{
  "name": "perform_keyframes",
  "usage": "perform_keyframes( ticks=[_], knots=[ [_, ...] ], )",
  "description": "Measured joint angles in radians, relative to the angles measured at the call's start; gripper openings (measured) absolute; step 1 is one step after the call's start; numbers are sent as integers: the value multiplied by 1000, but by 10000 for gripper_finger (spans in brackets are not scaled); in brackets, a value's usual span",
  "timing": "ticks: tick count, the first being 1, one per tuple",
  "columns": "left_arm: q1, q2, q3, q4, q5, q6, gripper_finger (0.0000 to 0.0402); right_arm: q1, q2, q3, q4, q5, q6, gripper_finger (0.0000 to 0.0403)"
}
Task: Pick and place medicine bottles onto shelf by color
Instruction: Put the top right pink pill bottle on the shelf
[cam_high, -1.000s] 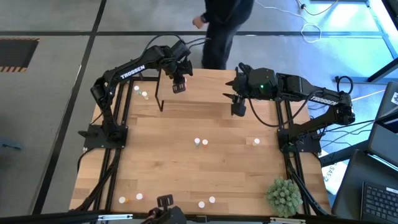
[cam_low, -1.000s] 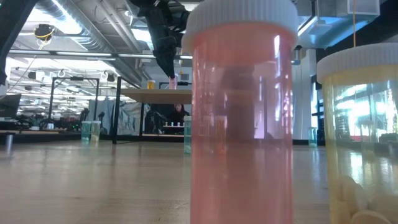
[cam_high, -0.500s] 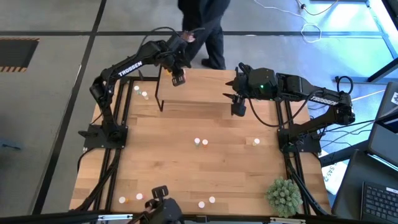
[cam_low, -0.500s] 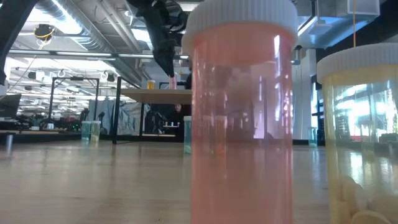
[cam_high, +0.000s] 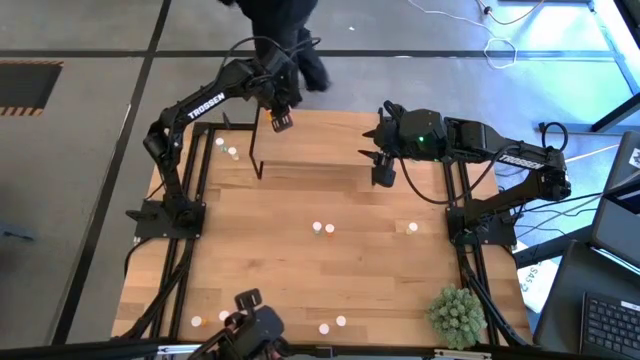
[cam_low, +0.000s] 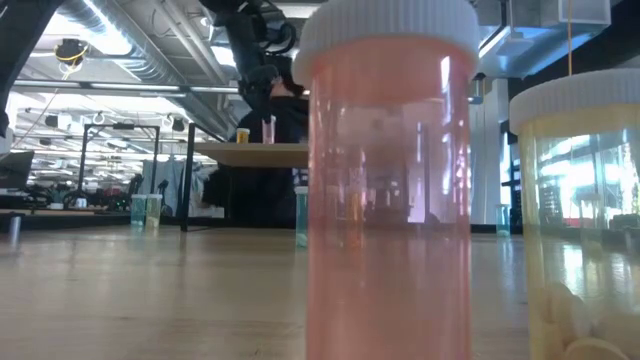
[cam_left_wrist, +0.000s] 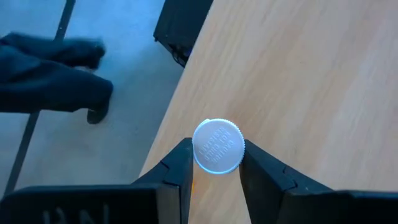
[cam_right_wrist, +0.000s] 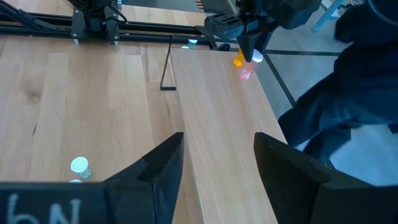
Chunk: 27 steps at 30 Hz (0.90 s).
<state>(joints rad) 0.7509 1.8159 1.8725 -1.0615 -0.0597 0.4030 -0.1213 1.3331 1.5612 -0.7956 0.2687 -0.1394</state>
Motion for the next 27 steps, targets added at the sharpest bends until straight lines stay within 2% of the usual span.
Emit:
perform_keyframes(
  ticks=[10, 27],
  knots=[
    [0, 51, -1, 15, 32, 20, 97, 0, 0, 0, 0, 0, 0, 198],
    [-5, 52, -1, 30, 20, 24, 105, 0, 0, 0, 0, 0, 0, 198]
  ],
)
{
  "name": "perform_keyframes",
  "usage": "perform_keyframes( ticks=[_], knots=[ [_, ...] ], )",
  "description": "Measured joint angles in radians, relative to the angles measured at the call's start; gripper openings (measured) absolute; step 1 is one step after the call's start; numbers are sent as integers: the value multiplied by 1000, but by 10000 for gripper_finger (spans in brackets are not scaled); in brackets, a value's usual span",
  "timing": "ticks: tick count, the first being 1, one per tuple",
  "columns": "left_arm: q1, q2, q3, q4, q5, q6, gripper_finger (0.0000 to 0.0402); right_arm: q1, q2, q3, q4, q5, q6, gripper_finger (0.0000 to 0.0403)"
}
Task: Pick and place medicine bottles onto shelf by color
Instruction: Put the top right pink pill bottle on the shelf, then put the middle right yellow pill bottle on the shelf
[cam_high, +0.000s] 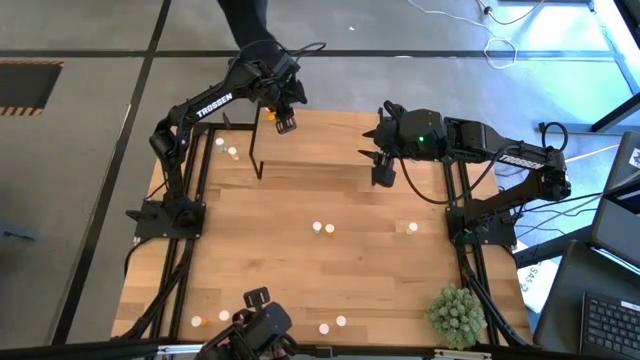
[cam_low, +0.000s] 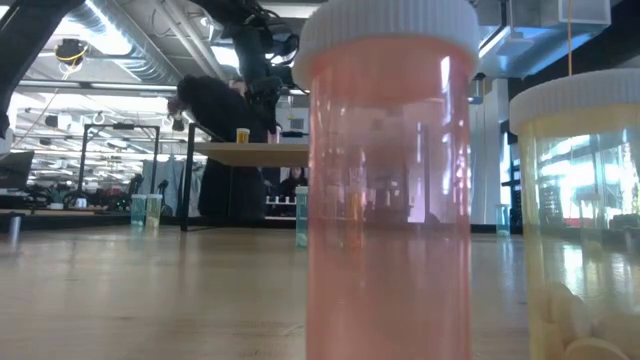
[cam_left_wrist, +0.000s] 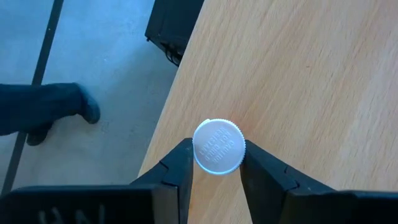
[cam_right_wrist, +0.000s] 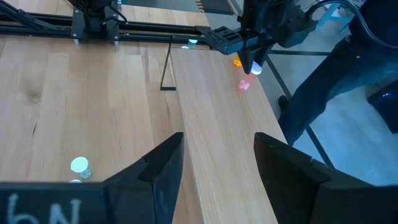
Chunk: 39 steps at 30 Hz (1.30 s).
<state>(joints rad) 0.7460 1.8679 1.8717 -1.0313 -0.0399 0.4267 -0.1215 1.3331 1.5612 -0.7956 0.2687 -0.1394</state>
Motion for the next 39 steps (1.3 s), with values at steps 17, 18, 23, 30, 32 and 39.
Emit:
perform_keyframes(
  ticks=[17, 18, 23, 30, 32, 39],
  knots=[
    [-23, 0, 0, 14, -33, 1, 179, 0, 0, 0, 0, 0, 0, 198],
    [-27, 0, 0, 14, -33, 1, 180, 0, 0, 0, 0, 0, 0, 198],
    [-34, -2, 0, 16, -44, 2, 182, 0, 0, 0, 0, 0, 0, 198],
    [-35, -3, 0, 16, -54, 4, 182, 0, 0, 0, 0, 0, 0, 198],
    [-36, -3, 0, 16, -56, 20, 182, 0, 0, 0, 0, 0, 0, 198],
    [-36, -3, 3, 32, -75, 28, 183, 0, 0, 0, 0, 0, 0, 198]
  ],
)
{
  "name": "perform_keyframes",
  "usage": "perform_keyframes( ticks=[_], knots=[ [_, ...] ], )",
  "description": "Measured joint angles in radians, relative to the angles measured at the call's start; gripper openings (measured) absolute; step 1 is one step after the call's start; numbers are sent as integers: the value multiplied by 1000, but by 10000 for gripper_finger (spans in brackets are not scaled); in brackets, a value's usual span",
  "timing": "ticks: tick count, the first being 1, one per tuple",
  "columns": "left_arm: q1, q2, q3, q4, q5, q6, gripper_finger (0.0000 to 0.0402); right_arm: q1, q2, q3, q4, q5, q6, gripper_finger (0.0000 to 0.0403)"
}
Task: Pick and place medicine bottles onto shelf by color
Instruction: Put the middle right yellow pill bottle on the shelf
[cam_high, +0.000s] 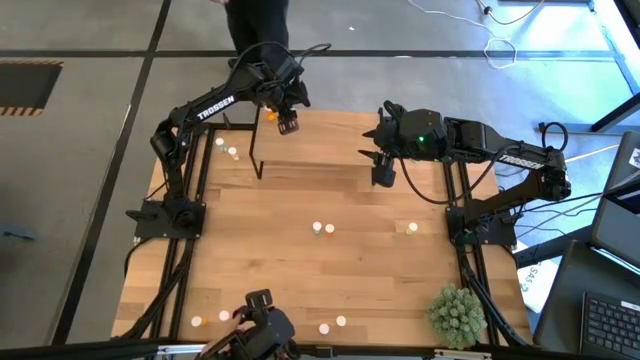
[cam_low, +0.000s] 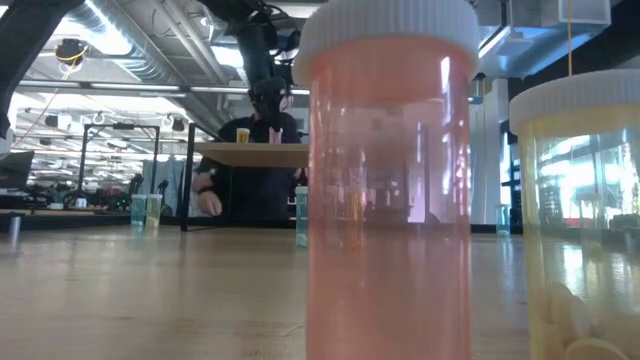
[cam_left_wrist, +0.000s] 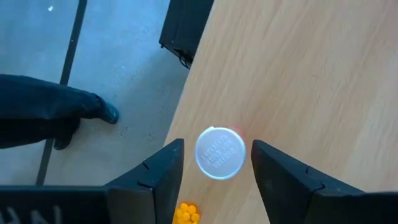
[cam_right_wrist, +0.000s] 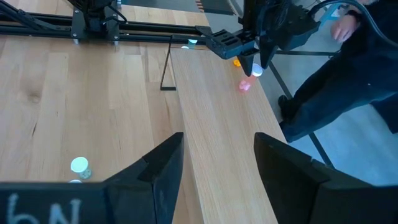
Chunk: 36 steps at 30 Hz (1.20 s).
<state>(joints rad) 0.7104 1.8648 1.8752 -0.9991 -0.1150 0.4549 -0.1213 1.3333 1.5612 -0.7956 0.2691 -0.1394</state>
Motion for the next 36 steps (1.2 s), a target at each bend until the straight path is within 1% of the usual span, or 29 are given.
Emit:
perform_keyframes(
  ticks=[10, 17, 21, 26, 28, 31, 36],
  knots=[
    [-9, -2, 77, -22, -25, 1, 183, 0, 0, 0, 0, 1, 0, 198],
    [-58, -2, 158, -83, -45, -7, 183, 0, 0, 0, 0, 0, 0, 198],
    [-101, -2, 242, -153, -60, -36, 183, 0, 0, 0, 0, 0, 0, 198],
    [-164, -15, 320, -269, -49, -123, 183, 0, 0, 0, 0, 0, 0, 198],
    [-192, -42, 321, -315, -41, -151, 183, 0, 0, 0, 0, 0, 0, 198],
    [-232, -82, 306, -337, 2, -196, 183, 0, 0, 0, 0, 0, 0, 198],
    [-318, -162, 267, -335, 5, -275, 183, 0, 0, 0, 0, 0, 0, 198]
  ],
)
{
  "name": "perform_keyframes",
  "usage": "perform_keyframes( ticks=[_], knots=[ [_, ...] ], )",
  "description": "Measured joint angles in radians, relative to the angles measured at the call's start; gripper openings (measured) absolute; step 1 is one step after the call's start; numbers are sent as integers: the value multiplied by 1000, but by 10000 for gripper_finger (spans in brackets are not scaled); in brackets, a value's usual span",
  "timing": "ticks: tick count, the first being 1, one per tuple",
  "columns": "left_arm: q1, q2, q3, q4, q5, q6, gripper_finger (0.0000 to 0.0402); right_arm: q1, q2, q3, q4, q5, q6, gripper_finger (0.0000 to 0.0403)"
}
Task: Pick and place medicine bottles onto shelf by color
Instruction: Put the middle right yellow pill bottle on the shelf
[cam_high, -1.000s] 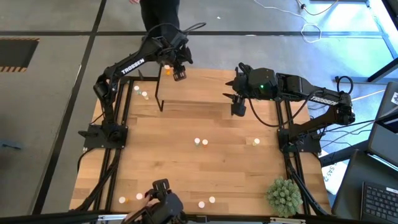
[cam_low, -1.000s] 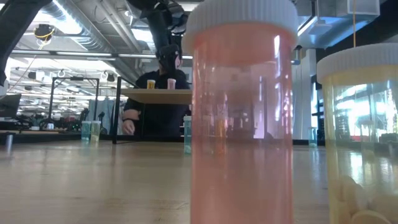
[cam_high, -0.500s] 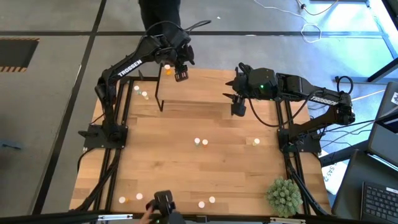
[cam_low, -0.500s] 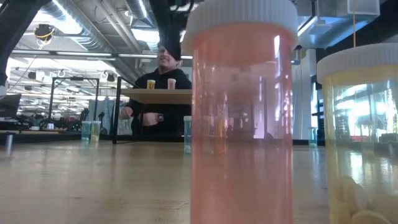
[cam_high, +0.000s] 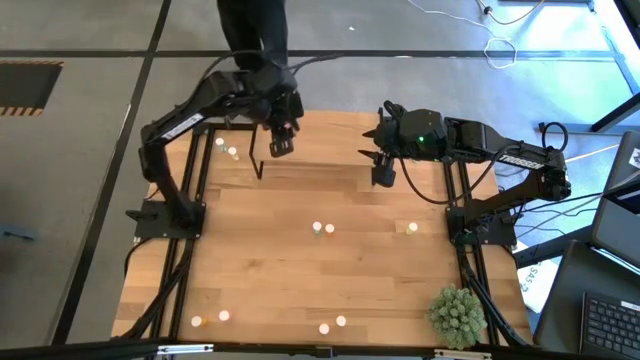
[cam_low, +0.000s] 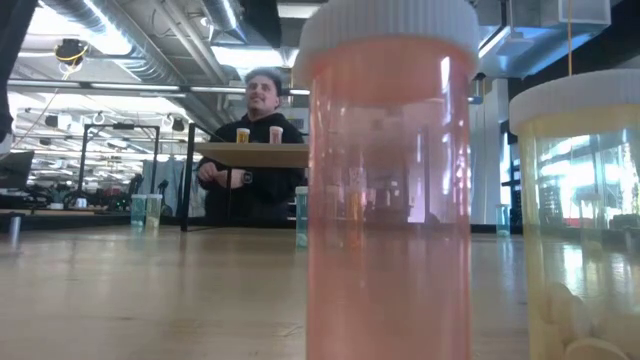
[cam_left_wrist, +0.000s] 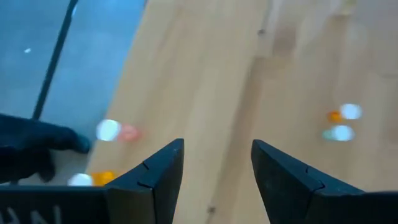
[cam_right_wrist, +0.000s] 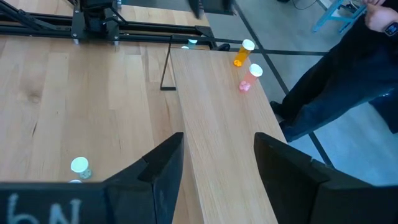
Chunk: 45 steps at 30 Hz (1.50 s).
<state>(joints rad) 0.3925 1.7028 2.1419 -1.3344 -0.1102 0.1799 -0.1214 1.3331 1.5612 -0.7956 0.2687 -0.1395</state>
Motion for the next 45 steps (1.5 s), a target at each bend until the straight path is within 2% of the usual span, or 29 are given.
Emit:
perform_keyframes(
  ticks=[6, 19, 30, 33, 36, 41, 45],
  knots=[
    [-124, -115, -117, 11, -27, -135, 183, 0, 0, 0, 0, 0, 0, 198],
    [-429, -332, -432, 63, -241, -541, 183, 0, 0, 0, 0, 0, 0, 198],
    [-591, -446, -680, 100, -291, -750, 183, 0, 0, 0, 28, 0, 6, 198],
    [-628, -489, -728, 105, -306, -784, 183, 0, 0, 0, 30, -3, 63, 198],
    [-665, -532, -781, 105, -337, -808, 183, 0, 0, 0, 14, -81, 105, 198],
    [-707, -637, -876, 130, -359, -833, 182, 18, 0, 0, -29, -366, 54, 198],
    [-723, -722, -955, 187, -376, -833, 182, 60, 4, 0, -109, -402, 56, 198]
  ],
)
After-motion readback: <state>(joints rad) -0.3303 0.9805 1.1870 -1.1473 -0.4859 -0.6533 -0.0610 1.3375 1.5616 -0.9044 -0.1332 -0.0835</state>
